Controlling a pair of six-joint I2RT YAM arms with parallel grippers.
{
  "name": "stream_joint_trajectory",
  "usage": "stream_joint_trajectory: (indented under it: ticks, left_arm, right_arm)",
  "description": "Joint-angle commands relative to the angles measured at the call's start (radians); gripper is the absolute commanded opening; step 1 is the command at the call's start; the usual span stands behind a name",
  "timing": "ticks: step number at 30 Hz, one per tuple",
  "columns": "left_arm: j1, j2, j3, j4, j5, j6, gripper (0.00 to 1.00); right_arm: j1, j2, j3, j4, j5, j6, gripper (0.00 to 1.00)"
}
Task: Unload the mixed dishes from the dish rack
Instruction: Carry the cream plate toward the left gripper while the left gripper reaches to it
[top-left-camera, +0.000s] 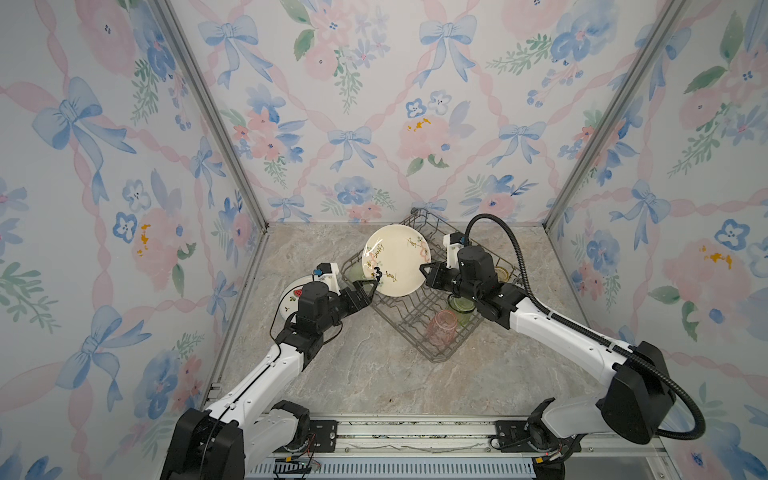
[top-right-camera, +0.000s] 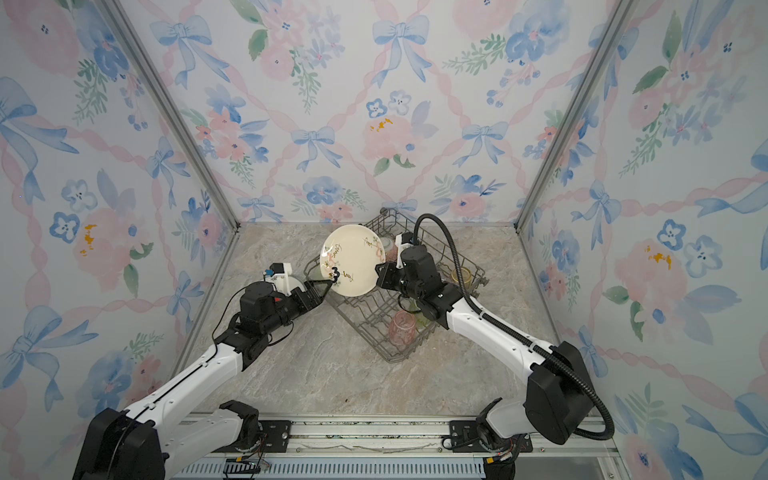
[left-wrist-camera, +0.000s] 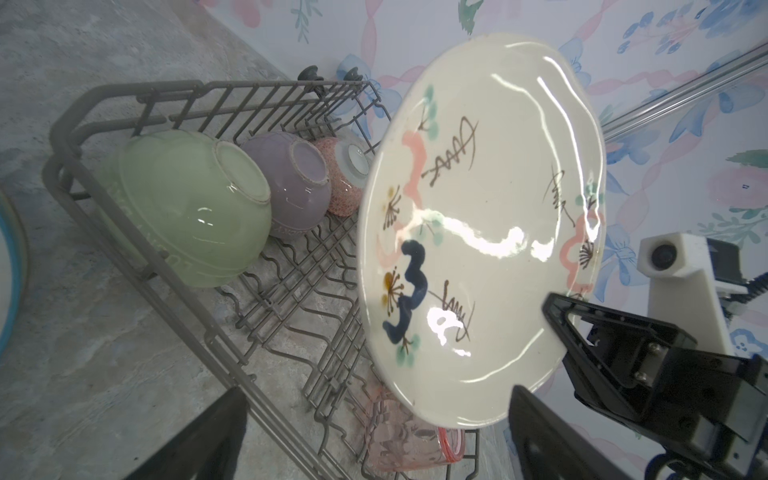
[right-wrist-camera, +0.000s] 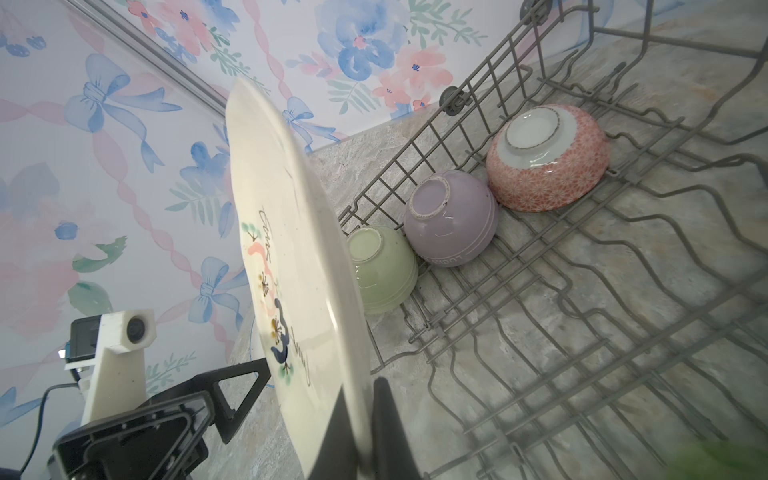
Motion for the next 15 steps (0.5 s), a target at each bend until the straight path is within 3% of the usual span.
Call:
stream_joint_trajectory:
  ticks: [1, 15]
  left_arm:
    - [-0.010, 0.014, 0.020, 0.045, 0.000, -0.020, 0.98]
    - [-0.037, 0.028, 0.020, 0.105, -0.010, -0.059, 0.96]
  right_arm:
    - [0.011, -0.008, -0.003, 0.201, -0.044, 0.089, 0.00]
    - [0.040, 0.002, -0.023, 0.257, -0.057, 0.157, 0.00]
